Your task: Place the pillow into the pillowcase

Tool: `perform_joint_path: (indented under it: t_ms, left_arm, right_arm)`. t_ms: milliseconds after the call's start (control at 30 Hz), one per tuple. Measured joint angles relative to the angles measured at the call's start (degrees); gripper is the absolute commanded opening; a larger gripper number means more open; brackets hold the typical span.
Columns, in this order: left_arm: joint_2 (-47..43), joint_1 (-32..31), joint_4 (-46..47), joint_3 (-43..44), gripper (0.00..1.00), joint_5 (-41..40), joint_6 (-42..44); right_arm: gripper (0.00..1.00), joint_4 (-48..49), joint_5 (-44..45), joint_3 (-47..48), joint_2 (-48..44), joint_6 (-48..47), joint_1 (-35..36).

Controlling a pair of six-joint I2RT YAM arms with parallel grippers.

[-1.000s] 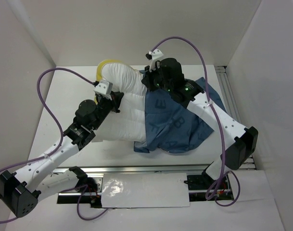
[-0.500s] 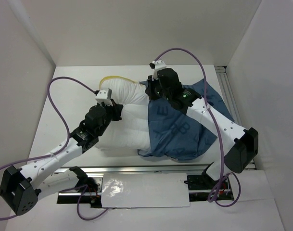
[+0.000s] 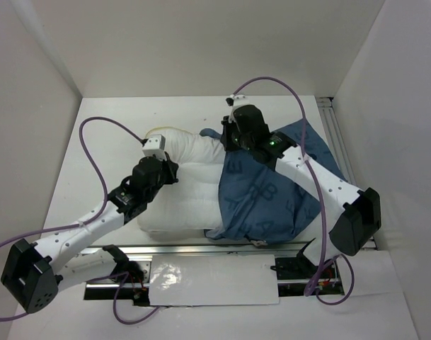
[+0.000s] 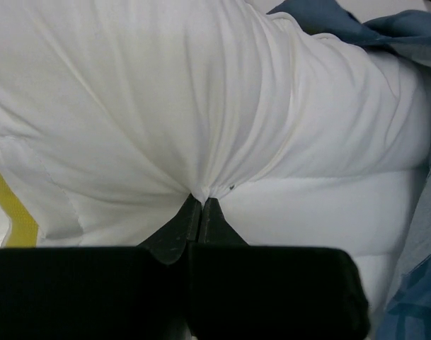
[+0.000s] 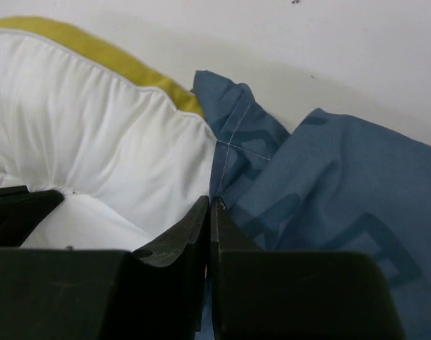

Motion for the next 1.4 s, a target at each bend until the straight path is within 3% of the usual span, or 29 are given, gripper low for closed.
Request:
perform_joint_path:
  t_ms: [33, 367, 600, 800, 967, 1233, 1400]
  left_arm:
    - [0.0, 0.1, -0.3, -0.3, 0.0, 0.0, 0.0]
    - [-0.7, 0.2, 4.4, -2.4, 0.0, 4.4, 2.8]
    - [-1.0, -2.6, 11.8, -1.5, 0.0, 10.1, 7.8]
    - [2.0, -3.6, 16.1, 3.1, 0.0, 11.6, 9.3]
    - [5.0, -3.5, 19.4, 4.9, 0.0, 11.0, 8.9]
    - [6.1, -3.5, 27.3, 5.0, 0.0, 5.3, 7.8]
    - [9.8, -3.5, 30.2, 6.9, 0.0, 5.2, 8.4]
  right_arm:
    - [0.0, 0.0, 0.2, 0.0, -0.2, 0.1, -0.1]
    - [0.0, 1.9, -3.8, 0.7, -0.2, -0.4, -0.9]
    - [0.0, 2.9, -12.5, 12.8, 9.9, -0.9, -0.6]
    - [0.0, 3.6, -14.8, 15.2, 12.1, -0.9, 2.1]
    - [0.0, 3.8, -16.6, 20.2, 13.2, 0.3, 2.3]
    - [0.0, 0.5, -25.0, 37.3, 18.2, 2.5, 2.5]
    - [0.0, 1.2, -29.4, 37.9, 18.1, 5.6, 3.8]
